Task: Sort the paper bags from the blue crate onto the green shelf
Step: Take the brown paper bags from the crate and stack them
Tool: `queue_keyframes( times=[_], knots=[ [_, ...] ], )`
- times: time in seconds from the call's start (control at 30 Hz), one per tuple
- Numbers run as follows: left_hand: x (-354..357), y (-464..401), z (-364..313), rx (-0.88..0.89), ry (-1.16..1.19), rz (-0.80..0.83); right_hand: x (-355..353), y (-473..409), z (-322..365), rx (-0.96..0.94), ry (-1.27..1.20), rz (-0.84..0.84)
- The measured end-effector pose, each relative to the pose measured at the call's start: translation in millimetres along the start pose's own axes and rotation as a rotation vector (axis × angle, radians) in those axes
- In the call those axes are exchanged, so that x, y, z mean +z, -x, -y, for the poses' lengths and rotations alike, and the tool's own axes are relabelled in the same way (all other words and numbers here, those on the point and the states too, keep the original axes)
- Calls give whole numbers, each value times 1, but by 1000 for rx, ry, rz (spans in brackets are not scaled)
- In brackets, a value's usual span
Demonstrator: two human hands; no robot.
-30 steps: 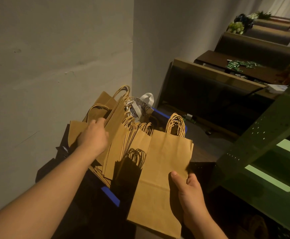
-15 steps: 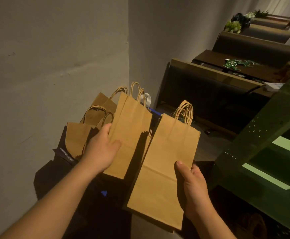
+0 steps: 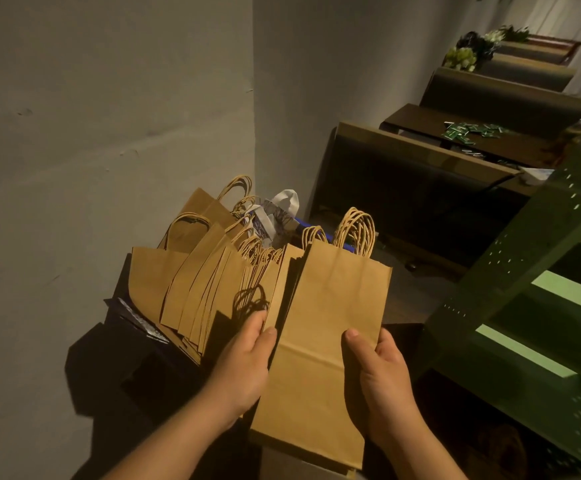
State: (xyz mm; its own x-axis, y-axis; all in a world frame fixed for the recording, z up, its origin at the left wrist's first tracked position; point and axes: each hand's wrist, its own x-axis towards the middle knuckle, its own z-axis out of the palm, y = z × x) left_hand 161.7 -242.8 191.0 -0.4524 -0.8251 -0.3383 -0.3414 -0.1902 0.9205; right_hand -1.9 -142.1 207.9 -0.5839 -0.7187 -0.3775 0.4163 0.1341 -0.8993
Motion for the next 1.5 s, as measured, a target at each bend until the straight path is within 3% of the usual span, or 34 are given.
queue_keyframes(
  times=[0.6, 0.9, 1.27, 1.37, 1.5],
  knots=[
    [15, 10, -13, -146, 235, 124, -3, 9, -11, 60, 26, 50],
    [21, 13, 1, -7, 9, 113, -4, 12, -16, 106, 6, 74],
    [6, -7, -13, 6, -281, 135, 4, 9, -15, 89, -14, -20],
    [-11, -18, -26, 71, -350, 75, 8, 10, -14, 96, -6, -53],
    [-36, -43, -34, 16, -249, -105, 9, 8, -10, 85, 31, -63]
  ],
)
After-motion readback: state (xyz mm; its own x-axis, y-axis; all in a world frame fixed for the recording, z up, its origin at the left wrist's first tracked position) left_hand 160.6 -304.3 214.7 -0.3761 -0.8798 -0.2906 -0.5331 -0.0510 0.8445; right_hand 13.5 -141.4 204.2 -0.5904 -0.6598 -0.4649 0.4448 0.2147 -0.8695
